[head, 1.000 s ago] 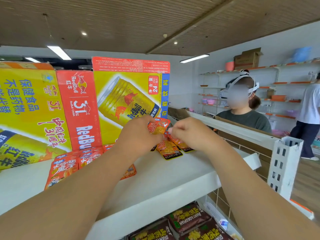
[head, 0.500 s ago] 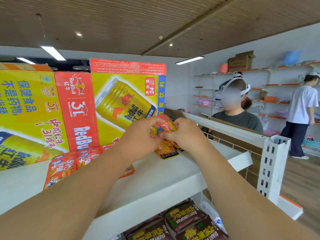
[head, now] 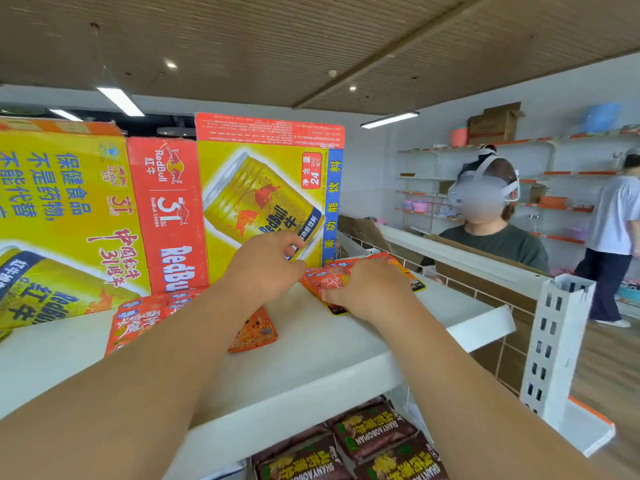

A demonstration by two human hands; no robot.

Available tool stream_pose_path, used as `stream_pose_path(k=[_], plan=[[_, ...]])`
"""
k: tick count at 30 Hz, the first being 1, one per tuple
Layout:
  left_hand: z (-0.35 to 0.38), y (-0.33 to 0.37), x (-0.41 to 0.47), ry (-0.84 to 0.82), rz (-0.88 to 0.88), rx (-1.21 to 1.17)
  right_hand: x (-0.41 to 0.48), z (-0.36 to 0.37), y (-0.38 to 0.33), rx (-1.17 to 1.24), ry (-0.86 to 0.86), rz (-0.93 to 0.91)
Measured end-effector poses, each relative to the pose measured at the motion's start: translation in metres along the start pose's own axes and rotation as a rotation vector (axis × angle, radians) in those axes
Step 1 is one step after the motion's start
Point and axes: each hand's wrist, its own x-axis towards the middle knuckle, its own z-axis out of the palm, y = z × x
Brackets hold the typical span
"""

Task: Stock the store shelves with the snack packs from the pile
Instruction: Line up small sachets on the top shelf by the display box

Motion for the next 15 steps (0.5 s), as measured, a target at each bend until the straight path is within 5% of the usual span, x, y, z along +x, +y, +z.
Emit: stream_pose_path(k=[15], plan=[[0.0010,0.0036,-0.0019,-0.020,-0.015,-0.015,0.0024,0.0053,-0.0045,-0.134,-0.008,-0.101]])
